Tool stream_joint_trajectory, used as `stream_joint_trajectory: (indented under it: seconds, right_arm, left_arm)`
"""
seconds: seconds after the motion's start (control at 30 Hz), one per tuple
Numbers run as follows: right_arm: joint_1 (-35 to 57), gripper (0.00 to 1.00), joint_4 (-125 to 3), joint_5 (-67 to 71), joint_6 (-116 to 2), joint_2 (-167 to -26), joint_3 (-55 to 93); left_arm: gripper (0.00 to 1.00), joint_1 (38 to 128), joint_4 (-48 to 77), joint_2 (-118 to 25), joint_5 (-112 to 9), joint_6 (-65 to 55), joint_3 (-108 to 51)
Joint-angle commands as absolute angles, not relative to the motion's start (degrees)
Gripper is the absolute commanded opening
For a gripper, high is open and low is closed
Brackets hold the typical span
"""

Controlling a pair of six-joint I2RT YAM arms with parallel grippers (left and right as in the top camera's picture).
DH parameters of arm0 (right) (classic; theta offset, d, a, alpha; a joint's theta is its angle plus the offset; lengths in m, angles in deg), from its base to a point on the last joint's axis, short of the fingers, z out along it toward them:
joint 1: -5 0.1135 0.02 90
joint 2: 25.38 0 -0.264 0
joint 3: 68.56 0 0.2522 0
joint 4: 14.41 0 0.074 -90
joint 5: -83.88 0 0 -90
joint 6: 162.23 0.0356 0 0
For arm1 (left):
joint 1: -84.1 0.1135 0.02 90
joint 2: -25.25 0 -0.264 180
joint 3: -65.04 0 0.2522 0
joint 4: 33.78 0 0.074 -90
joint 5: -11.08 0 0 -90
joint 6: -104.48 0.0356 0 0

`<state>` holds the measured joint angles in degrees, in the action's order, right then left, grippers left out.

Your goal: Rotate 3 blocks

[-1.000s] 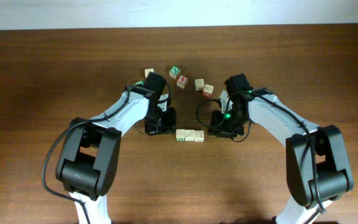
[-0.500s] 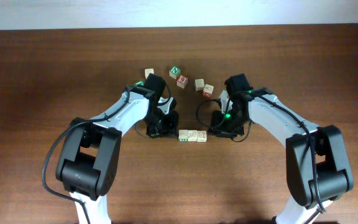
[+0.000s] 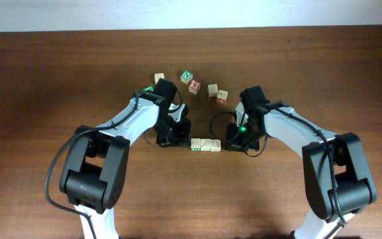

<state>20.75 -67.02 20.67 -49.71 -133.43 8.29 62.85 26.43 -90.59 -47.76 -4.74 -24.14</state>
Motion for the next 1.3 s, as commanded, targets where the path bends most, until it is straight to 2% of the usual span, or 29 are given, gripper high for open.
stream_joint_trajectory:
  seconds: [0.0, 0.17, 0.6, 1.27]
  right_arm:
    - [21.1, 0.04, -65.7, 24.5, -49.4, -133.8, 7.9]
    - [21.1, 0.04, -65.2, 29.2, -51.0, -133.7, 7.9]
    - [21.3, 0.04, -66.8, 29.5, -51.0, -129.4, 8.7]
    - [31.3, 0.04, -67.2, 29.7, -47.7, -129.4, 16.5]
  left_arm:
    - [0.00, 62.9, 26.5, -91.1, -46.7, -3.7, -23.8]
    - [0.00, 62.9, 26.6, -91.1, -46.7, -3.7, -23.8]
    - [0.00, 62.9, 26.8, -91.1, -46.7, -3.7, -23.8]
    - [0.00, 62.9, 26.8, -91.1, -46.7, -3.7, -23.8]
